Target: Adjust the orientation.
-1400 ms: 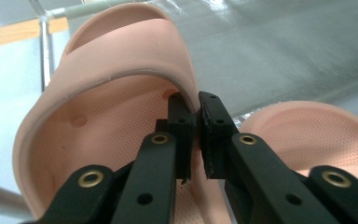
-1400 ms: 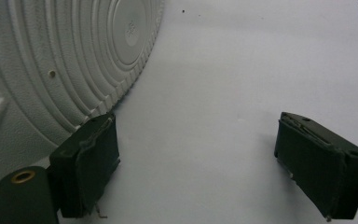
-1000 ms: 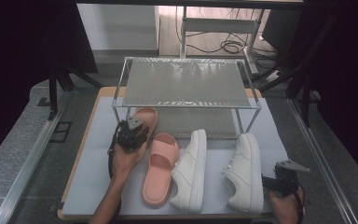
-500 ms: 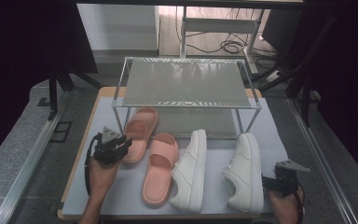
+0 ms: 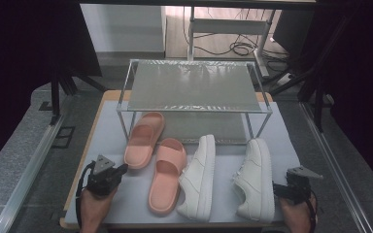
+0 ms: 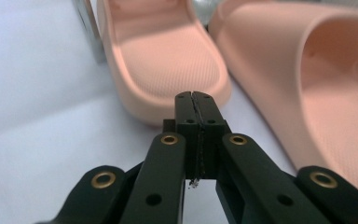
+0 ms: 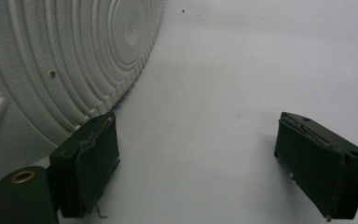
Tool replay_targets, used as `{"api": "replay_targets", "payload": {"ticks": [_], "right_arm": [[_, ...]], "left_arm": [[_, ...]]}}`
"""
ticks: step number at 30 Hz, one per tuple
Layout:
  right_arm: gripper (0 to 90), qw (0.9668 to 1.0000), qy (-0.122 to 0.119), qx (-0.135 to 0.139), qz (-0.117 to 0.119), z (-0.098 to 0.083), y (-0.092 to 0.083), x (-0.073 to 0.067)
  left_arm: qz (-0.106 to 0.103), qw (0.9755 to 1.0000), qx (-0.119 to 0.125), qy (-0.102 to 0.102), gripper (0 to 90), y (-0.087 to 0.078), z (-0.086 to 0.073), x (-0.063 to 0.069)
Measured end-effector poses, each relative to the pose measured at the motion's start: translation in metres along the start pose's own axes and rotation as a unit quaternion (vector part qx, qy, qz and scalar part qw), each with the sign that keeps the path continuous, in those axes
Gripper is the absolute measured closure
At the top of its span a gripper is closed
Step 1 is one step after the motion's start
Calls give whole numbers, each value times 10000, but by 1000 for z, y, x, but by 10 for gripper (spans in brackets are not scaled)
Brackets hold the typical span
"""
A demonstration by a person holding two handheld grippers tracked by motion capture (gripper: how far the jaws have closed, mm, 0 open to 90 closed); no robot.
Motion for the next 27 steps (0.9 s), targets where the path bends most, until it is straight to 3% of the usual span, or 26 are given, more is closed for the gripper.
{"api": "replay_targets", "payload": {"ticks": [10,22,27], "right_arm": [[138,10000,-9,5,-3,0,0,0],[138,10000,-2,2,-1,0,0,0],[138,10000,-10,5,-3,0,0,0]], "left_arm": [[94,9998,-158,-66,898,19,-8,-3],[79,9999,-135,34,898,44,8,3],[162,9998,-97,87,898,57,18,2]]}}
Point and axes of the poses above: each handheld gripper's, and its own axes: y roughly forward along the jaws, z roughly out of its top, x roughly to its right, the point moved 1 cm from there along y, roughly forward along the jaws, and after that the axes turned 6 degrees about z, right-handed, at the moved point
